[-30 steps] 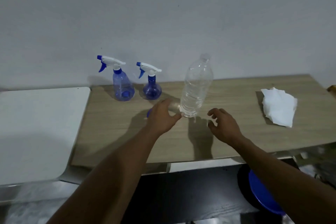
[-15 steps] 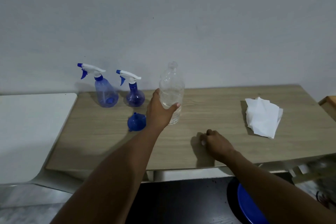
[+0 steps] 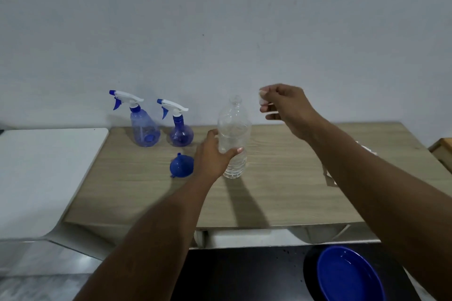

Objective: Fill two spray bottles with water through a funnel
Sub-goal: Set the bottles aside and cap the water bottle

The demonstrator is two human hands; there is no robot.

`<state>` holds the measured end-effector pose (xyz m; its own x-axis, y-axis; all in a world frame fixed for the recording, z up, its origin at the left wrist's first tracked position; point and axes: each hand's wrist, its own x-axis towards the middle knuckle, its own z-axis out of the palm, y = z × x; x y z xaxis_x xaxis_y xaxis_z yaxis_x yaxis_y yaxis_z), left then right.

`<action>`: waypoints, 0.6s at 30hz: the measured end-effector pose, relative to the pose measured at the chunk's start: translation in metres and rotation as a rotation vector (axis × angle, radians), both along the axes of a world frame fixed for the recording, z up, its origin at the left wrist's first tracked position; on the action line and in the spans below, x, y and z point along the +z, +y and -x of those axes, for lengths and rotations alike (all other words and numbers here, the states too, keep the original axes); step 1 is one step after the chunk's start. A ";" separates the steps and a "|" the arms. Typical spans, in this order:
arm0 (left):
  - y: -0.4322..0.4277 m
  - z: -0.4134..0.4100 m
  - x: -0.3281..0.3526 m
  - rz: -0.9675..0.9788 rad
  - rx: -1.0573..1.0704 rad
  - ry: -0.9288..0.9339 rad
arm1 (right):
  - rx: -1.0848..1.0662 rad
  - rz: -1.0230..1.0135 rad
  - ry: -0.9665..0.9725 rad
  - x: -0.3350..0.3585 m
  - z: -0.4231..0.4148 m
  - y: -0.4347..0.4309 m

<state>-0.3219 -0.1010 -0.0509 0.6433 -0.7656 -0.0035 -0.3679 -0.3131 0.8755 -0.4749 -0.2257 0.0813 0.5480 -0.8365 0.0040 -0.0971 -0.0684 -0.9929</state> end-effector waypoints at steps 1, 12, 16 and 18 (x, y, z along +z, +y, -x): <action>0.001 0.003 0.001 0.000 -0.012 0.005 | 0.027 0.020 0.008 0.010 -0.003 0.001; 0.003 0.011 0.005 -0.099 -0.081 0.035 | 0.200 0.847 0.416 0.016 -0.018 0.020; 0.001 0.009 0.003 -0.127 -0.092 0.013 | 0.274 0.995 0.664 0.031 -0.026 0.021; 0.001 0.010 0.003 -0.131 -0.105 0.002 | 0.203 1.053 0.825 0.036 -0.032 0.021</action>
<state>-0.3321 -0.1001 -0.0474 0.5601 -0.8213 -0.1084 -0.4031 -0.3845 0.8305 -0.4433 -0.2046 0.1169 0.8146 -0.5445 0.1999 -0.5317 -0.8387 -0.1178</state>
